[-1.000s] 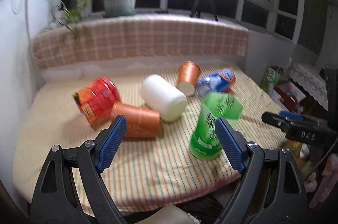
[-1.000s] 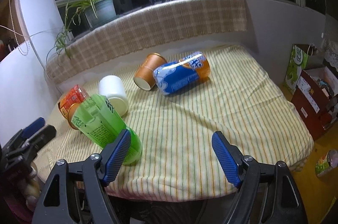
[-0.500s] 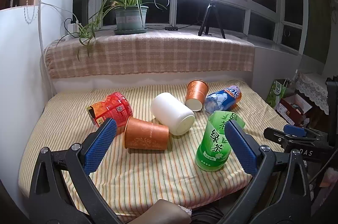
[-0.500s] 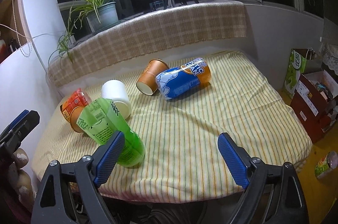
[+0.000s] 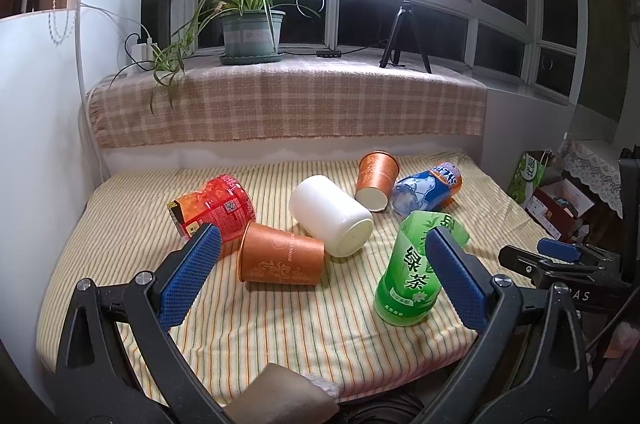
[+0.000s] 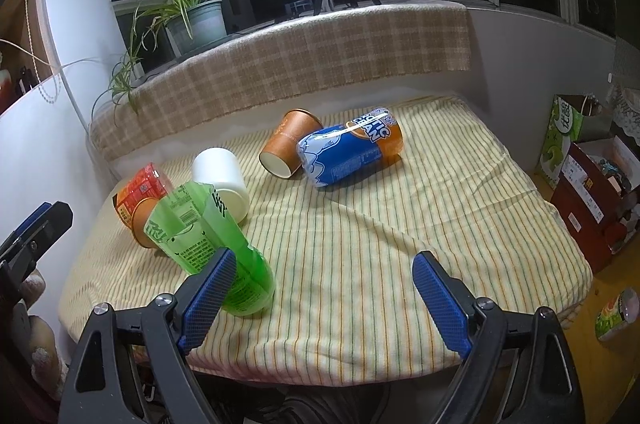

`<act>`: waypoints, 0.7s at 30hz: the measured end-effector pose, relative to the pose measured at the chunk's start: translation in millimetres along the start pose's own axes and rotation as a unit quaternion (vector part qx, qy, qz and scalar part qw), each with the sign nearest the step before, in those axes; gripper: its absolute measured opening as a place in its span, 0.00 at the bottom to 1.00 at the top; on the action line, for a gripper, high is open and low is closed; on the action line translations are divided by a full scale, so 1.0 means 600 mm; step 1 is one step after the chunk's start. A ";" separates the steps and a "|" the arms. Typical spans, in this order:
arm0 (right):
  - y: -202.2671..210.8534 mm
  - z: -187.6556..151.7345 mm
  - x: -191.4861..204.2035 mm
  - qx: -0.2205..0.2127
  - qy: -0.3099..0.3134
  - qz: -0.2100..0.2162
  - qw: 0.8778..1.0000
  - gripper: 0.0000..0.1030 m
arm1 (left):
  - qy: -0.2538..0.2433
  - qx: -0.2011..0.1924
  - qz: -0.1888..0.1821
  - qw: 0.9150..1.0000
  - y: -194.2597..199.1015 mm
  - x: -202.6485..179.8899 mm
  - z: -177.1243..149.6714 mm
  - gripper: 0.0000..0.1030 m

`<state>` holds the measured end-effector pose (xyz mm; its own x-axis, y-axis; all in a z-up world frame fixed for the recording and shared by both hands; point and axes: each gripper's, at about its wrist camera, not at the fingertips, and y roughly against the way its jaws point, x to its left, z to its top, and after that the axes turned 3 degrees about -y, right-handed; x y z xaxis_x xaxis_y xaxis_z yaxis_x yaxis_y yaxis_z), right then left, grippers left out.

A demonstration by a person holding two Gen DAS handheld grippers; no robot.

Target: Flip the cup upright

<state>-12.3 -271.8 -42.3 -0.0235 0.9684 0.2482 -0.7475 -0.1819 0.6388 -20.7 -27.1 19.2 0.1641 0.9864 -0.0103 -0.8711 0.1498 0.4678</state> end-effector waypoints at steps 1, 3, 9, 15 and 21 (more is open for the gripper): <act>0.000 0.000 0.001 0.000 0.000 0.000 1.000 0.89 | 0.000 0.000 0.000 1.000 0.000 0.001 -0.001 1.00; -0.001 0.000 0.001 0.001 0.000 0.000 1.000 0.89 | 0.000 0.000 0.000 1.000 0.000 0.002 -0.001 1.00; -0.006 0.000 0.002 0.006 0.002 0.002 1.000 0.89 | 0.000 0.001 -0.001 1.000 -0.001 0.003 0.000 1.00; -0.010 -0.001 0.005 0.009 0.004 0.003 1.000 0.89 | 0.002 0.001 0.003 1.000 -0.001 0.010 -0.004 1.00; -0.010 -0.001 0.006 0.010 0.004 0.003 1.000 0.89 | 0.002 0.001 0.002 1.000 -0.004 0.017 -0.006 1.00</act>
<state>-8.0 -267.2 -45.6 -0.0330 0.9686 0.2466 -0.7337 -0.1910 0.6521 -18.8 -17.2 14.9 0.1584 0.9873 -0.0121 -0.8708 0.1455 0.4695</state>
